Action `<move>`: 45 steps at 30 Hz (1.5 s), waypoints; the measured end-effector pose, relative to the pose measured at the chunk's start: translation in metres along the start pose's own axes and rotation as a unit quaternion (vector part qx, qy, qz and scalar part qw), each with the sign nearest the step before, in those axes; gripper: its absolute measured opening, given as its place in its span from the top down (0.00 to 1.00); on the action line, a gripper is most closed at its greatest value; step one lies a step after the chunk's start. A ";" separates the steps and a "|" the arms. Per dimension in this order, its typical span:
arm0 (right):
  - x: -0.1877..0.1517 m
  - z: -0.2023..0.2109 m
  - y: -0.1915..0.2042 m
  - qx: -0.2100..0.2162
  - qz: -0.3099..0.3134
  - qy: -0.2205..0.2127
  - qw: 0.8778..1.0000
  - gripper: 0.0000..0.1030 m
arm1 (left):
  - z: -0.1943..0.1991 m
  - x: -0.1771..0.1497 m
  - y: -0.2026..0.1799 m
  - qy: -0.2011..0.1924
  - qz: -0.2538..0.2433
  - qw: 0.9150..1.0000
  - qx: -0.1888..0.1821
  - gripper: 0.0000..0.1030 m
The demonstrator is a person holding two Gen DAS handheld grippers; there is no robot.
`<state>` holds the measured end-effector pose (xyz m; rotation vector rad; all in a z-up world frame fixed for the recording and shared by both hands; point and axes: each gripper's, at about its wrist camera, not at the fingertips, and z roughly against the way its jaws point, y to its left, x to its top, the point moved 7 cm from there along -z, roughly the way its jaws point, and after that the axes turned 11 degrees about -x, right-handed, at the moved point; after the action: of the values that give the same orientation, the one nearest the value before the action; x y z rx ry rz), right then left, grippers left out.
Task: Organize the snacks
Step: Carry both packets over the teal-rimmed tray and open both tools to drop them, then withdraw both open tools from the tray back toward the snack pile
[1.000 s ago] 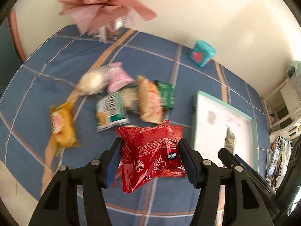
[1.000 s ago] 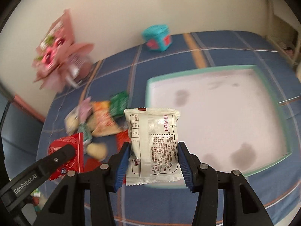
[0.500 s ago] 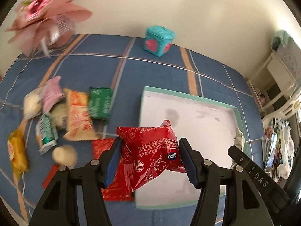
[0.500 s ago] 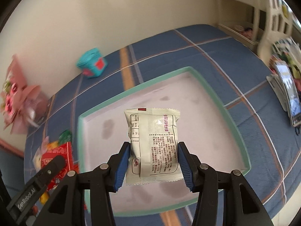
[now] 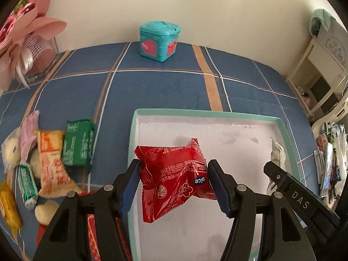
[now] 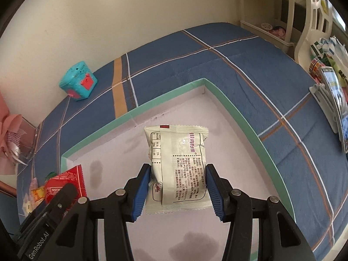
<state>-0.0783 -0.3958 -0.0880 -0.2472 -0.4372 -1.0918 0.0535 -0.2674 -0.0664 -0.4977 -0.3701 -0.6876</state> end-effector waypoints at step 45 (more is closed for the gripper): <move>-0.033 0.030 0.019 -0.037 0.082 0.015 0.996 0.30 | 0.038 -0.024 0.045 -0.003 -0.008 0.995 0.099 0.11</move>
<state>-0.0810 -0.3489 -0.0765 -0.3258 -0.3441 -0.9511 0.0613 -0.2044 -0.0612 -0.3091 -0.4425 -0.6571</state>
